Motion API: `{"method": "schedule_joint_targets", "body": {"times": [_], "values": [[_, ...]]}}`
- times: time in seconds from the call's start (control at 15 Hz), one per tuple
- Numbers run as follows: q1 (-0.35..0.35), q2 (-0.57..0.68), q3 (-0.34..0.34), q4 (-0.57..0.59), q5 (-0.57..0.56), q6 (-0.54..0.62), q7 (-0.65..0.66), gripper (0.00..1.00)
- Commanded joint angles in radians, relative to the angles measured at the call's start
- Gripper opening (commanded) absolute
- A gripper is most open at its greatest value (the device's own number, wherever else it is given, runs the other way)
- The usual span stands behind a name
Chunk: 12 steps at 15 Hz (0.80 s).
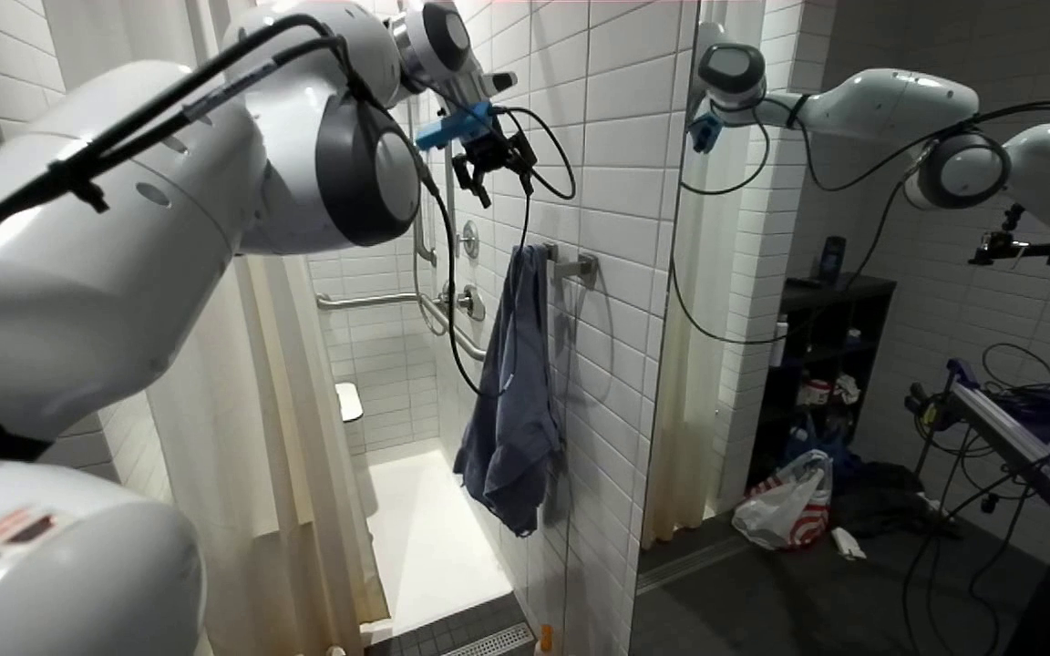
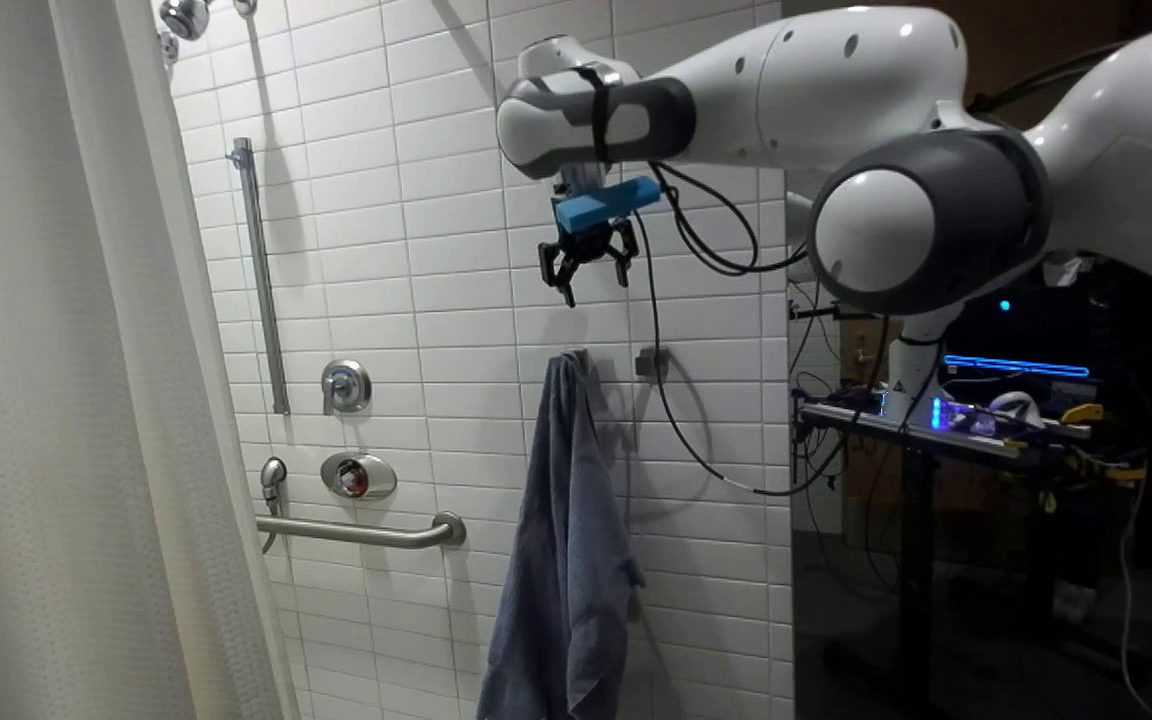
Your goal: Move the towel to the left.
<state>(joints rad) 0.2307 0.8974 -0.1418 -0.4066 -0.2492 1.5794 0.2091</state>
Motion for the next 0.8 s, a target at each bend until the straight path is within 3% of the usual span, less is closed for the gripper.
{"method": "schedule_joint_targets", "body": {"times": [0.0,0.2,0.27,0.33,0.4,0.47,0.53,0.6,0.67,0.73], "values": [[-0.013,-0.078,0.049,-0.044,0.068,-0.141,-0.020,1.00],[-0.049,-0.071,0.103,-0.043,0.162,-0.232,-0.012,1.00],[-0.070,-0.006,0.121,0.055,0.192,-0.300,-0.007,1.00],[-0.082,0.000,0.134,0.054,0.220,-0.337,0.011,1.00],[-0.085,-0.041,0.136,-0.034,0.238,-0.335,0.041,1.00],[-0.095,0.017,0.141,0.061,0.249,-0.388,0.053,1.00],[-0.095,-0.022,0.135,-0.016,0.254,-0.358,0.083,1.00],[-0.100,0.033,0.134,0.076,0.256,-0.390,0.110,1.00],[-0.099,-0.003,0.128,0.009,0.258,-0.361,0.145,1.00],[-0.102,0.042,0.130,0.083,0.260,-0.396,0.168,1.00]]}}
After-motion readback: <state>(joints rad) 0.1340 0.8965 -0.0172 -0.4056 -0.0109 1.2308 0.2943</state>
